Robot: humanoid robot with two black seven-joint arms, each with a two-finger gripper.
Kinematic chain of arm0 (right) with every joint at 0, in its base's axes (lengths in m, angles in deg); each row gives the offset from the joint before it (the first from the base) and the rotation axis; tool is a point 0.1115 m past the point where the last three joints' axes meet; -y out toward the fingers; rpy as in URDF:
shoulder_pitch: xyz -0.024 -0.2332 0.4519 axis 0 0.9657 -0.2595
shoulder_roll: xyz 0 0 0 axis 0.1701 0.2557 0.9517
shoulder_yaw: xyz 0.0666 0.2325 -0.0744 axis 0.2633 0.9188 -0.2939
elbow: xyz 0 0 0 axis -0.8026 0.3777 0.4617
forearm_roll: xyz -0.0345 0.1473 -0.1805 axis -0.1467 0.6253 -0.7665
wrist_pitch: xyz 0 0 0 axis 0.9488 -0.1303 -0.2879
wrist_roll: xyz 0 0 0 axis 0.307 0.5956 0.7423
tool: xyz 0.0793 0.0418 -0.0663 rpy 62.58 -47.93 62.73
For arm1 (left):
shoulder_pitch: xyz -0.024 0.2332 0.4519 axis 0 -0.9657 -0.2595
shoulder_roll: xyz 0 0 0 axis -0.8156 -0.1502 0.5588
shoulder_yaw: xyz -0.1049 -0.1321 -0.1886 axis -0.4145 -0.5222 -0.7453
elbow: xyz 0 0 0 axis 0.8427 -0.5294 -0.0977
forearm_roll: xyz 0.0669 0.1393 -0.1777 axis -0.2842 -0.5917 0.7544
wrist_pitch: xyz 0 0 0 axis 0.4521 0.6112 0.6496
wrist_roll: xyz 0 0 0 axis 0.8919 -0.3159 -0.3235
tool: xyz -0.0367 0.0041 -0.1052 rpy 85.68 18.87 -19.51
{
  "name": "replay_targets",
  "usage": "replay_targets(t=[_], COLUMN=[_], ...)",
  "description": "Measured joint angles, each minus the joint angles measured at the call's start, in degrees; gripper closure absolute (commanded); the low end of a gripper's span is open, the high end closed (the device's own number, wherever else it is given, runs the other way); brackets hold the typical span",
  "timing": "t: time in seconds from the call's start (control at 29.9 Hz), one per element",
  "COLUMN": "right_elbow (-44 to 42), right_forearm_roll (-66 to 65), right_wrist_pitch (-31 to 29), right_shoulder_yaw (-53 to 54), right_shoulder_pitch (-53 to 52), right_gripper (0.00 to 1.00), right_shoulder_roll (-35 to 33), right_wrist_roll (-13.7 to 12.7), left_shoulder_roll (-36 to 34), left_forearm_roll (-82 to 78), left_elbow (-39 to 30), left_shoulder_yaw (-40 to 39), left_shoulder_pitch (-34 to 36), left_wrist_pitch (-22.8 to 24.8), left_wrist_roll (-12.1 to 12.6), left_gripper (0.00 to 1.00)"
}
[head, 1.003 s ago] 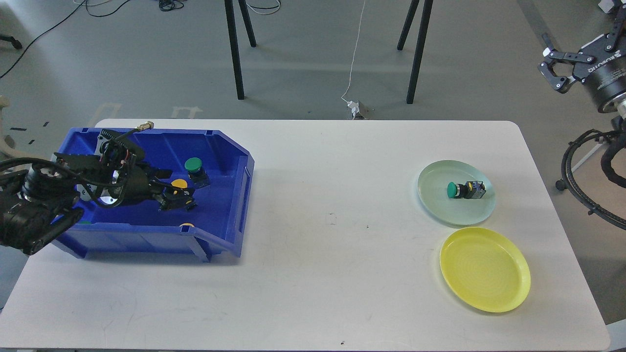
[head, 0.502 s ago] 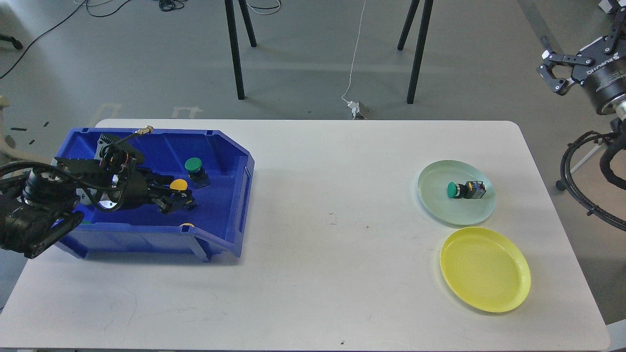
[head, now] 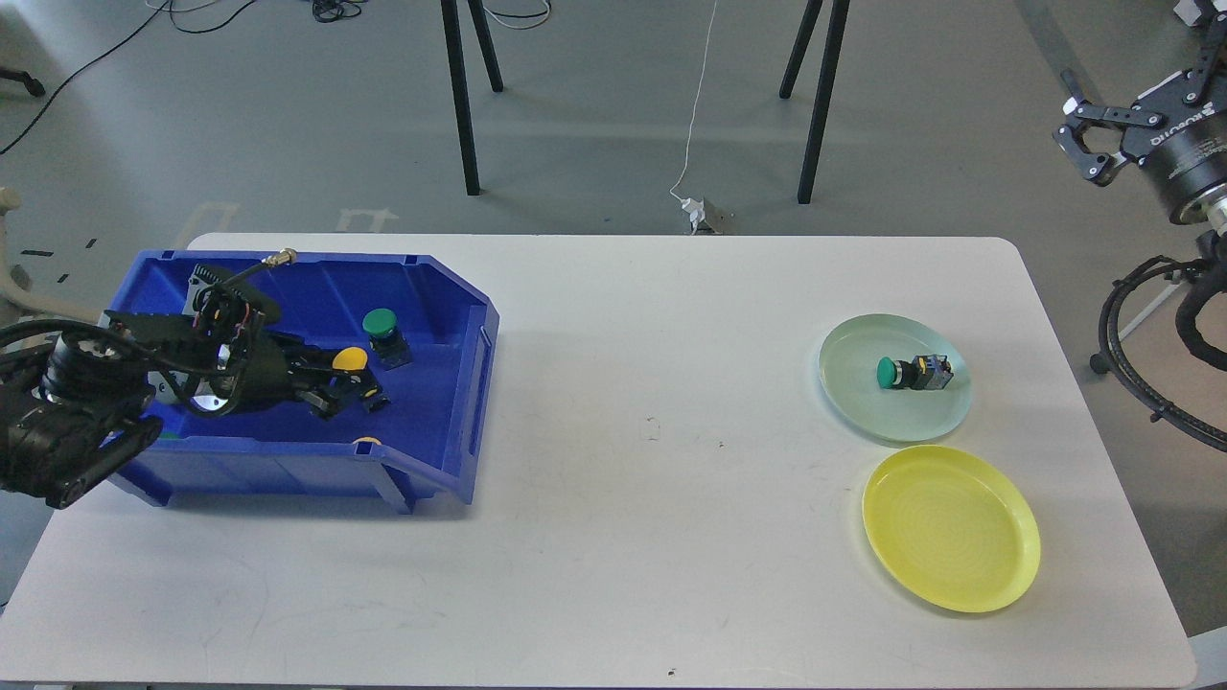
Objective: Pass button and place on color plate
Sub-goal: 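Lower the left gripper into the bin and grasp a yellow button, then lift the yellow button and pass it to the right gripper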
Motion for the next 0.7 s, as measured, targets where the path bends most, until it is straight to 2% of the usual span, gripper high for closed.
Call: replay_targets(t=[0.2,0.43,0.7], right_elbow=[0.0,0.0,0.7], right_forearm_roll=[0.0,0.0,0.1], right_wrist_pitch=[0.0,0.0,-0.5], right_shoulder_yaw=[0.0,0.0,0.3], right_shoulder_pitch=[0.0,-0.1,0.1], right_gripper=[0.01,0.01,0.01], right_shoulder_roll=[0.0,-0.1,-0.8], right_wrist_roll=[-0.1,-0.1,-0.2], left_shoulder_roll=[-4.3,-15.4,-26.6], left_forearm_roll=[0.9,1.7,2.4], left_elbow=[-5.0,-17.8,-31.9], left_shoulder_yaw=[-0.7,-1.6,-10.7], left_shoulder_pitch=[0.9,4.2,6.3], left_wrist_pitch=[0.2,0.1,0.7], left_wrist_roll=[0.0,0.0,0.0], left_gripper=[0.68,0.68,0.68])
